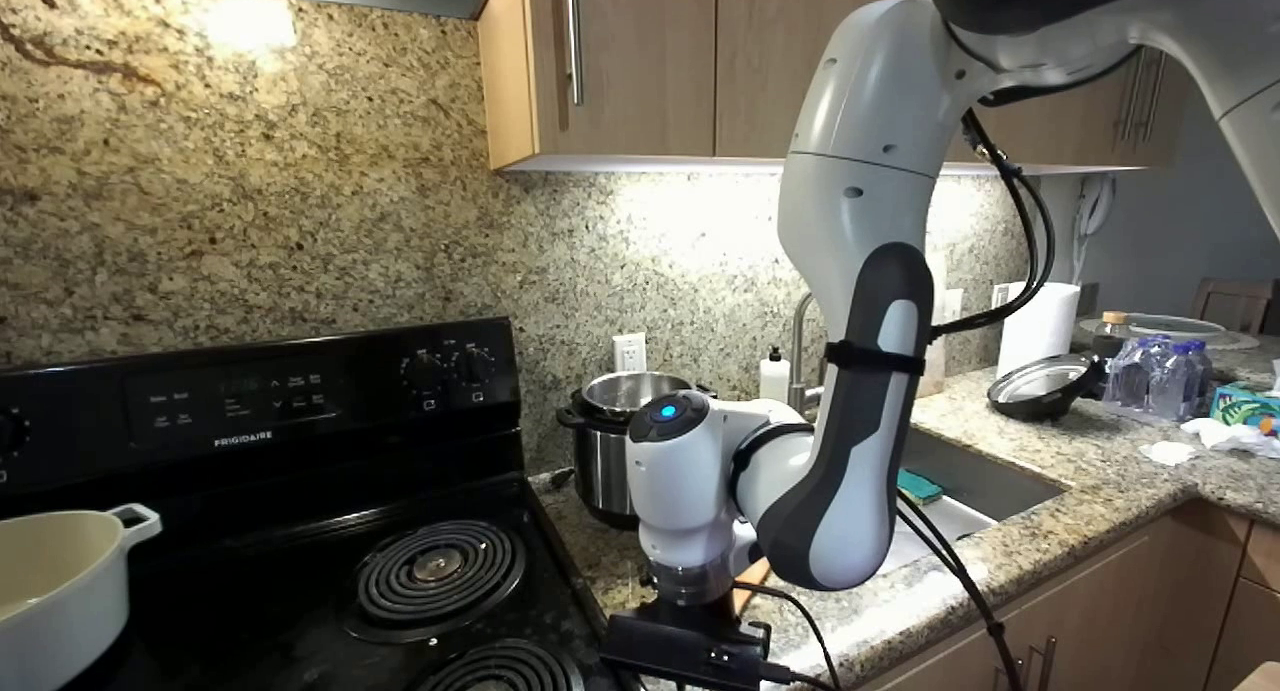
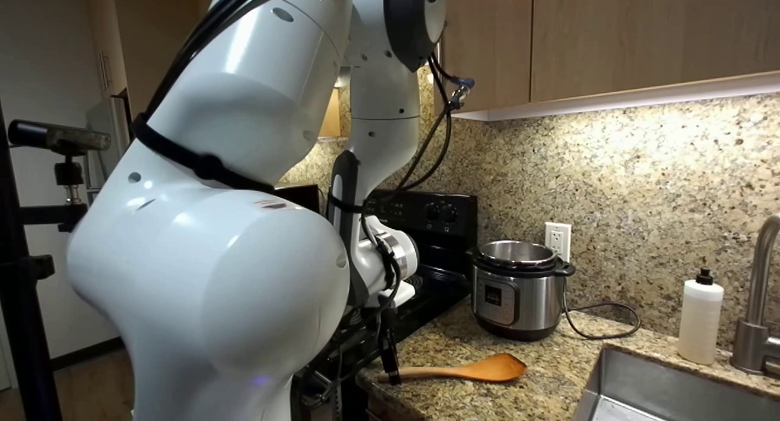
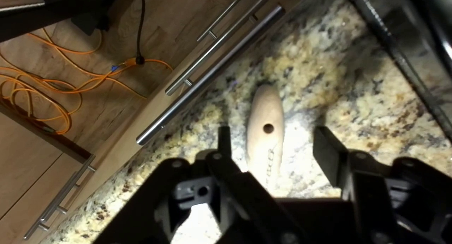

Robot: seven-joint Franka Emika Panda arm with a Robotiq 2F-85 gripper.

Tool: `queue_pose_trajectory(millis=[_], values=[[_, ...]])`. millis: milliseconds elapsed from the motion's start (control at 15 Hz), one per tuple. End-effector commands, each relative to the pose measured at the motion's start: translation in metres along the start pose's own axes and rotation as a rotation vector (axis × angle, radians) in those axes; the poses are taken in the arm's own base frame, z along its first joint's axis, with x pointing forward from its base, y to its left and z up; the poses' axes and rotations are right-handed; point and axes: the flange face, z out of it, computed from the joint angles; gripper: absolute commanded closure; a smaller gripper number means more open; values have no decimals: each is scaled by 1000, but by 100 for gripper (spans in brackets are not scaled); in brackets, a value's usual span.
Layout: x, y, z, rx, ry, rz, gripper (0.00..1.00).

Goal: Remove the cooking stick from the rice cooker and put it on the counter

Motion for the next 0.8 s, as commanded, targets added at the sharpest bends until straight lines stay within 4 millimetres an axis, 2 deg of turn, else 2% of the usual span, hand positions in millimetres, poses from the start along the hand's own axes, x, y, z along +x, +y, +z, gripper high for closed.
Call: queue_pose_trajectory(millis=[0,67,333,733], values=[[3,3,-28,40,18,-29,7],[5,2,-37,54,37,-35,0],[22,5,-96,159,179,-86,0],[43,29,-161,276,305,-323,0]])
